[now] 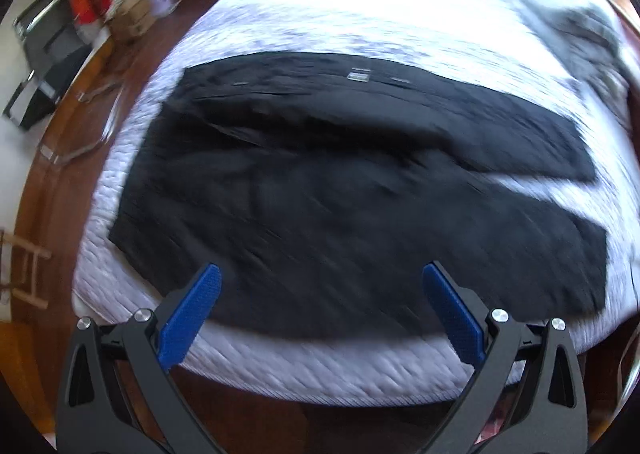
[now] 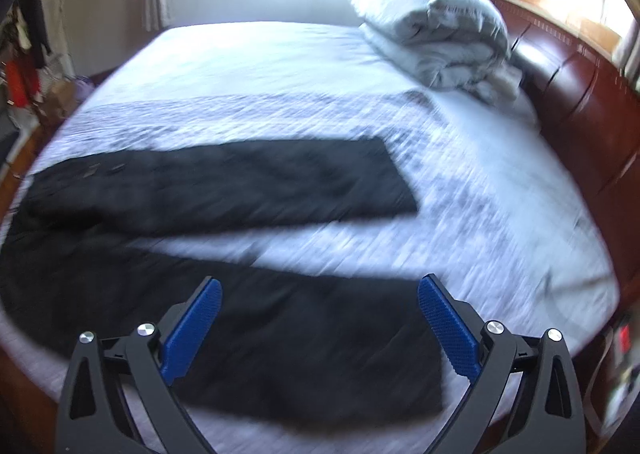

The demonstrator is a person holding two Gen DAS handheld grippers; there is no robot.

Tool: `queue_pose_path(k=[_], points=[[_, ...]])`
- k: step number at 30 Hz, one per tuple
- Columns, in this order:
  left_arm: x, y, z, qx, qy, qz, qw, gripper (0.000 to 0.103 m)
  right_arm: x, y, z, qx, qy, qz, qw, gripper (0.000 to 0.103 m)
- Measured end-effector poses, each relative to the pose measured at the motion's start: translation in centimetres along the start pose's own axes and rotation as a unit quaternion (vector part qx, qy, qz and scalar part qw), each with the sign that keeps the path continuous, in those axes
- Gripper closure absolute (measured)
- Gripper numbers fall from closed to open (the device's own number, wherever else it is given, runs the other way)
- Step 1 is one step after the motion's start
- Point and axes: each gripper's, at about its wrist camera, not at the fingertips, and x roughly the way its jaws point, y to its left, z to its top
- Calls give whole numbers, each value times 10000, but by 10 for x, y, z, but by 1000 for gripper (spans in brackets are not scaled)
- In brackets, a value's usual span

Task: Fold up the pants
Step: 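Grasp the black pants waistband with the left tool while the right tool grasps the leg hem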

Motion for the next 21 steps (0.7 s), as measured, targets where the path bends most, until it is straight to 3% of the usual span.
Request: queue_pose_path(k=[3, 5, 7, 11, 14, 21], points=[[44, 55, 72, -439, 551, -124, 9974, 3, 61, -29, 47, -12, 604, 287, 9978, 4], [73, 91, 113, -885, 890, -233, 9918, 3, 125, -55, 76, 259, 1412, 676, 9873, 4], [97, 120, 146, -1322, 1116, -339, 9843, 3, 164, -72, 89, 426, 1743, 551, 9822, 4], [146, 166, 199, -2086, 1347, -576, 9670, 3, 222, -95, 108, 525, 2008, 347, 9776, 4], [179, 186, 220, -2473, 1532, -474, 9556, 3, 256, -107, 117, 780, 2154, 451, 9724, 4], [218, 192, 248, -2406, 1728, -105, 9551, 3, 296, -109, 132, 808, 2134, 481, 9724, 4]])
